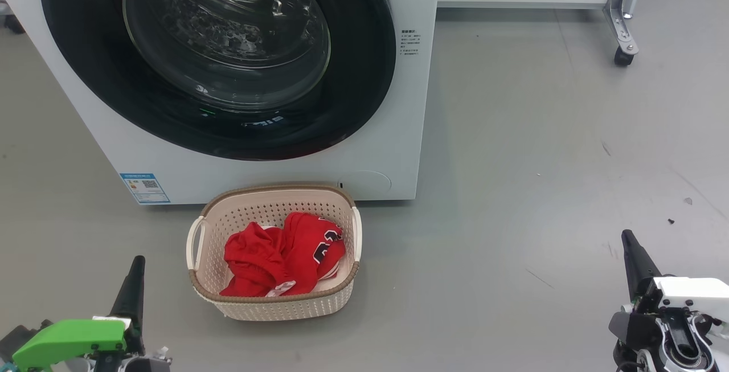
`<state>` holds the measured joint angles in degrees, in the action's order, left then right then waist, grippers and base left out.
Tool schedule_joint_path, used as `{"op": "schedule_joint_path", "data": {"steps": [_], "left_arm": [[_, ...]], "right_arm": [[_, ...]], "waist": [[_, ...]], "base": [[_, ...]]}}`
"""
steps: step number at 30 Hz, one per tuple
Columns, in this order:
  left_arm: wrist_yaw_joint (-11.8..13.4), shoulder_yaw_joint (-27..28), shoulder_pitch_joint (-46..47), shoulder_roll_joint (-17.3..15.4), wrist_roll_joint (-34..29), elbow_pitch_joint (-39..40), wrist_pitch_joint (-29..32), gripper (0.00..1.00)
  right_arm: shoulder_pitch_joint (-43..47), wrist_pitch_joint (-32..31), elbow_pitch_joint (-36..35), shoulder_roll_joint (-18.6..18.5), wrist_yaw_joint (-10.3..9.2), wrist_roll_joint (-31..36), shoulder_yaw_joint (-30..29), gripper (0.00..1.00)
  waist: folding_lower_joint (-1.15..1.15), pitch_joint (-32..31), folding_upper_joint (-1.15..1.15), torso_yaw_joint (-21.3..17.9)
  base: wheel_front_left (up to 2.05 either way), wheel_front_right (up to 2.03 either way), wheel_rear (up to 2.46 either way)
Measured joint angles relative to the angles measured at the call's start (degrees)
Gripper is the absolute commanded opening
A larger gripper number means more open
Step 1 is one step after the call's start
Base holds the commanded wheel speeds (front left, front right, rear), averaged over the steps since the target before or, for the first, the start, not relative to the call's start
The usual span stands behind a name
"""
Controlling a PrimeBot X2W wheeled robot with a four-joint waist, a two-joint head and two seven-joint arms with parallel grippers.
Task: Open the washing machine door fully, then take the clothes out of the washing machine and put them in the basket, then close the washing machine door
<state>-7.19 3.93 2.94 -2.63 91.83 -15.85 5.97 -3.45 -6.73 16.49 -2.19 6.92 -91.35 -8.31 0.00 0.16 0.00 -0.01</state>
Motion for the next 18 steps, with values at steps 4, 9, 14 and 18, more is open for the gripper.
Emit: {"op": "schedule_joint_path", "data": {"steps": [4, 9, 14, 18], "left_arm": [[0.0, 0.0, 0.4, 0.0, 0.0, 0.0, 0.0, 0.00], [0.0, 0.0, 0.4, 0.0, 0.0, 0.0, 0.0, 0.00], [0.0, 0.0, 0.4, 0.1, 0.0, 0.0, 0.0, 0.00], [0.0, 0.0, 0.4, 0.1, 0.0, 0.0, 0.0, 0.00]], "right_arm": [[0.0, 0.0, 0.0, 0.0, 0.04, -0.1, 0.0, 0.00], [0.0, 0.0, 0.0, 0.0, 0.05, -0.1, 0.0, 0.00], [-0.1, 0.0, -0.1, 0.0, 0.05, -0.1, 0.0, 0.00], [-0.1, 0.0, -0.1, 0.0, 0.05, -0.1, 0.0, 0.00]], "waist": [[0.00, 0.0, 0.00, 0.0], [0.00, 0.0, 0.00, 0.0], [0.00, 0.0, 0.00, 0.0], [0.00, 0.0, 0.00, 0.0]], "base": [[0.00, 0.00, 0.00], [0.00, 0.00, 0.00], [0.00, 0.00, 0.00], [0.00, 0.00, 0.00]]}}
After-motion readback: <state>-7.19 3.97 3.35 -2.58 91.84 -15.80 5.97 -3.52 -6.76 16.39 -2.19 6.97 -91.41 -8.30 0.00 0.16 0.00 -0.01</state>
